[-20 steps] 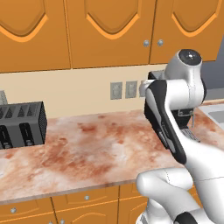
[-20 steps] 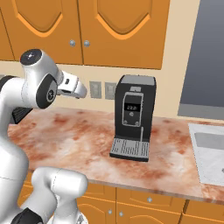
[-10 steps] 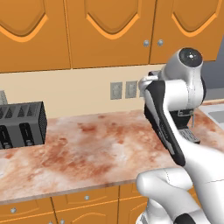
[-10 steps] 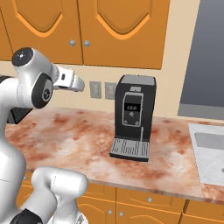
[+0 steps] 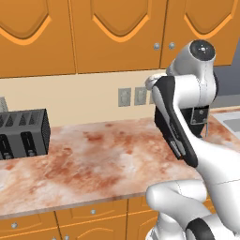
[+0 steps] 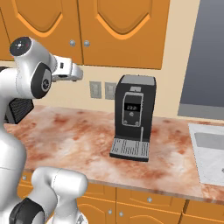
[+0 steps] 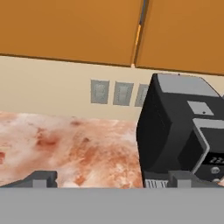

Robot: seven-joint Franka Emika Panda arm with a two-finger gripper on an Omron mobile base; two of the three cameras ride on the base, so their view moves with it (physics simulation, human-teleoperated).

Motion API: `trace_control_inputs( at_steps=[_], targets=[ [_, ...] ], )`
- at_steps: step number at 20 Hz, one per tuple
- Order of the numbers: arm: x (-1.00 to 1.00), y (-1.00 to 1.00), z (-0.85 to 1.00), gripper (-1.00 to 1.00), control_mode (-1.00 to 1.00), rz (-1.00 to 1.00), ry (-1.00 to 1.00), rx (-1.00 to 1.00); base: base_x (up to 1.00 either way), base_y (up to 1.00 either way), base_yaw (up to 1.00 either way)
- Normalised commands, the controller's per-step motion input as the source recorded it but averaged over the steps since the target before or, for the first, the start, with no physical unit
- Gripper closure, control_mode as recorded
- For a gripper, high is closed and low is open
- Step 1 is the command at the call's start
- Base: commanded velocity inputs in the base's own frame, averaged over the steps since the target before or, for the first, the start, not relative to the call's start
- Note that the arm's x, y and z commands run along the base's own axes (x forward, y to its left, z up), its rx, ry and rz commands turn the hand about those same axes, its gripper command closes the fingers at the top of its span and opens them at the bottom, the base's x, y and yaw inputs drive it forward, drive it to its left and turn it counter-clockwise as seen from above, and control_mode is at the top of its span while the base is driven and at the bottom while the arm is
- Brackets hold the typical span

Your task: Open the cabinet, pick the kettle from the cabinet, and place it in the sink.

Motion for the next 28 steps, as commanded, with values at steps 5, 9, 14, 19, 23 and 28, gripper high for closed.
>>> trace_control_inputs(
  at_steps=[5,9,14,19,23,28],
  targets=[
    [0.14,0.03,0.21,-1.0,-1.0,0.13,-0.1,0.0,0.0,0.0,0.0],
    [0.18,0.03,0.16,-1.0,-1.0,0.08,-0.12,0.0,0.0,0.0,0.0],
    [0.22,0.02,0.19,-1.0,-1.0,0.0,-0.1,-0.02,0.0,0.0,0.0],
    [0.24,0.03,0.23,-1.0,-1.0,-0.01,-0.03,-0.01,0.0,0.0,0.0],
    [0.22,0.02,0.26,-1.0,-1.0,-0.01,0.02,0.0,0.0,0.0,0.0],
    [0.19,0.0,0.25,-1.0,-1.0,0.0,0.0,0.0,0.0,0.0,0.0]
  ],
)
